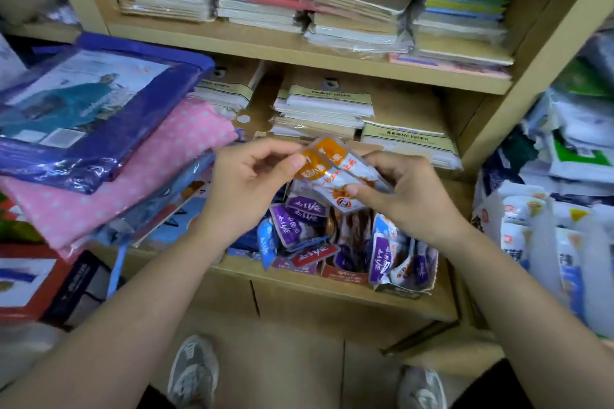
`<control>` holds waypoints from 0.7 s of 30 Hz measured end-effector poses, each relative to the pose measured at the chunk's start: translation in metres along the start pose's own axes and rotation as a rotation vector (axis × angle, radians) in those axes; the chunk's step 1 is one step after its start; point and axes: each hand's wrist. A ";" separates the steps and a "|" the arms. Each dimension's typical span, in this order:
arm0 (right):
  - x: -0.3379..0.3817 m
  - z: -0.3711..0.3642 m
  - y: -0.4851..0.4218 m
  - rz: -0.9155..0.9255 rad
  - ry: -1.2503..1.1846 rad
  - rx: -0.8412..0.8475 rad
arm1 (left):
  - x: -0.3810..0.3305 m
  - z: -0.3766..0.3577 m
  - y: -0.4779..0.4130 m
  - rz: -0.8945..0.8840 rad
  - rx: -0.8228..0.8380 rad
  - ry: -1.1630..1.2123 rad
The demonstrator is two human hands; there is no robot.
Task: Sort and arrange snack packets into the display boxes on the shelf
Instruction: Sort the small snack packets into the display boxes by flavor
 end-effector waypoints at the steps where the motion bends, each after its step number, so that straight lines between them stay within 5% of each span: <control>1: -0.003 0.004 0.001 0.001 0.011 -0.057 | -0.003 -0.006 0.000 -0.001 0.007 0.020; 6: -0.018 0.034 0.005 -0.045 -0.092 -0.450 | -0.001 -0.024 -0.001 0.005 0.104 -0.138; 13: -0.038 0.060 0.021 -0.118 -0.087 -0.618 | 0.014 -0.037 0.006 0.045 0.726 -0.670; 21: -0.053 0.060 0.046 -0.143 0.328 -0.589 | 0.012 -0.044 0.003 0.094 0.710 -0.619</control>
Point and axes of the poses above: each hand's wrist, its own y-axis away from the middle knuckle, its own z-axis out of the back of the hand, x = y × z, and after that the axes turned 9 degrees about -y, right-handed
